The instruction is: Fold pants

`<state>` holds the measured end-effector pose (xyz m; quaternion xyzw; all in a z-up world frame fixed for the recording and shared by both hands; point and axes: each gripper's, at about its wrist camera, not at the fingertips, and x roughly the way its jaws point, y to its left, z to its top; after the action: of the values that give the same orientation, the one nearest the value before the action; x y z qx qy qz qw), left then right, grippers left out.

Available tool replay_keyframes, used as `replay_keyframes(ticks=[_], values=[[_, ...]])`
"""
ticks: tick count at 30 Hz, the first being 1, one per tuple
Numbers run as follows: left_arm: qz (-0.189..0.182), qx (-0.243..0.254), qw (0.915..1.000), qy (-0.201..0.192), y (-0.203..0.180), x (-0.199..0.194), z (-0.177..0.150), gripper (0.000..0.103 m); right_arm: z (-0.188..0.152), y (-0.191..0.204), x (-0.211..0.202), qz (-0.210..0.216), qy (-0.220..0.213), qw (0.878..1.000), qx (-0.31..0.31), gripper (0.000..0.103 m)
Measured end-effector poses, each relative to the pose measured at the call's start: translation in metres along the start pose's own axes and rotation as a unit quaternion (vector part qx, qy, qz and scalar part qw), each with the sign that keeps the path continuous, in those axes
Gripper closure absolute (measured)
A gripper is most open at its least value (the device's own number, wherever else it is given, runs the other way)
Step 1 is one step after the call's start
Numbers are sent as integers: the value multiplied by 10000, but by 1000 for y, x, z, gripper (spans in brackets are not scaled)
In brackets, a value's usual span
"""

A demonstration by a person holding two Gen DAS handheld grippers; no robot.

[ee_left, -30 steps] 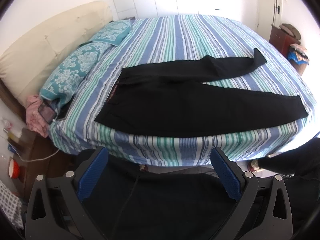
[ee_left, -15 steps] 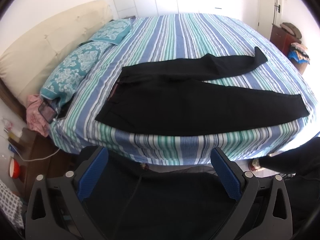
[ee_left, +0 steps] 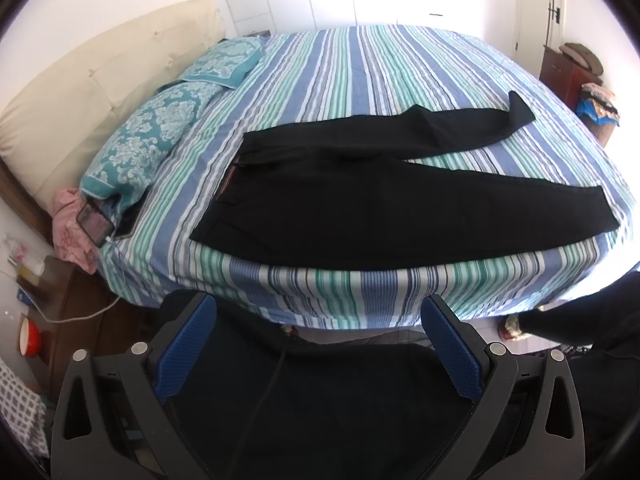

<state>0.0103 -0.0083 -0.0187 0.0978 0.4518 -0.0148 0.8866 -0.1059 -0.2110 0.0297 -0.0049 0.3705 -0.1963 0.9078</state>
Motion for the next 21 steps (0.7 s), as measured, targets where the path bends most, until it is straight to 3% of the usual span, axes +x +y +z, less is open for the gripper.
replay_keyframes(ticks=[21], values=[[-32,50,10000,8,-3,0,1,1,-1,2,3,2,22,10000,-11,0]])
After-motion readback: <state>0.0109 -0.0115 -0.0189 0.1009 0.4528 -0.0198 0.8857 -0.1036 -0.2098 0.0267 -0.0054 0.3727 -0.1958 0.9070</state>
